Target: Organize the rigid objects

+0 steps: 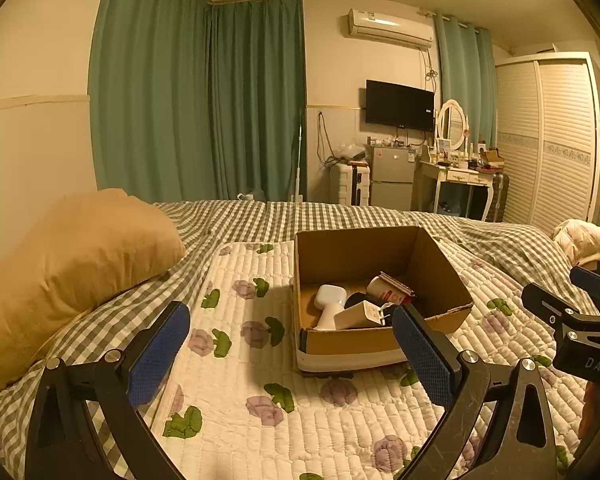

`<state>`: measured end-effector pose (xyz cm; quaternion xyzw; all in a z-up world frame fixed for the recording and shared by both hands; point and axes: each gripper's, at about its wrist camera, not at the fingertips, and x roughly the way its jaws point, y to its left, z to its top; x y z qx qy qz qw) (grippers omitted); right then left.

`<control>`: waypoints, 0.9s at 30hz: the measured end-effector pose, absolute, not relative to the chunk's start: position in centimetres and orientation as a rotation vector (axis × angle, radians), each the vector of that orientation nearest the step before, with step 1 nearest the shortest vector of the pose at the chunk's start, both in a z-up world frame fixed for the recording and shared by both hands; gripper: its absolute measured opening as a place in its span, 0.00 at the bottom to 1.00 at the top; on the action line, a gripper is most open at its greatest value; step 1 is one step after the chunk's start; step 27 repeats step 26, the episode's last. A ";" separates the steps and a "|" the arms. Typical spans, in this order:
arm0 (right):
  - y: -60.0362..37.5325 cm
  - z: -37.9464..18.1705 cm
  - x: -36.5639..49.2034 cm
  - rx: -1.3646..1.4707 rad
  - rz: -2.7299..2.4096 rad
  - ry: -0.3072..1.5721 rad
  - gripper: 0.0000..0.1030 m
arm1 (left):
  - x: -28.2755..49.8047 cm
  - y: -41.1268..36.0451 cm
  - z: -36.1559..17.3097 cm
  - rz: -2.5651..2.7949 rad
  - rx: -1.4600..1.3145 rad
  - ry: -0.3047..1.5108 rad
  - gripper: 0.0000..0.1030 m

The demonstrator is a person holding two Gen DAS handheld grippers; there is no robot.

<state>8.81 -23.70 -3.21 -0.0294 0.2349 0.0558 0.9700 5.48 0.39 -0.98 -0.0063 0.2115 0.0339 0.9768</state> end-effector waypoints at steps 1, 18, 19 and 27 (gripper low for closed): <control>-23.7 -3.2 8.8 -0.059 0.113 0.475 1.00 | 5.5 0.4 -1.0 0.069 -0.010 0.426 1.00; -23.6 -3.5 8.9 -0.068 0.115 0.486 1.00 | 5.4 0.3 -1.3 0.064 0.001 0.428 1.00; -23.6 -3.5 8.9 -0.069 0.115 0.487 1.00 | 5.4 0.3 -1.3 0.063 0.002 0.428 1.00; -23.4 -3.7 8.9 -0.075 0.121 0.493 1.00 | 5.5 0.3 -1.6 0.039 0.006 0.447 1.00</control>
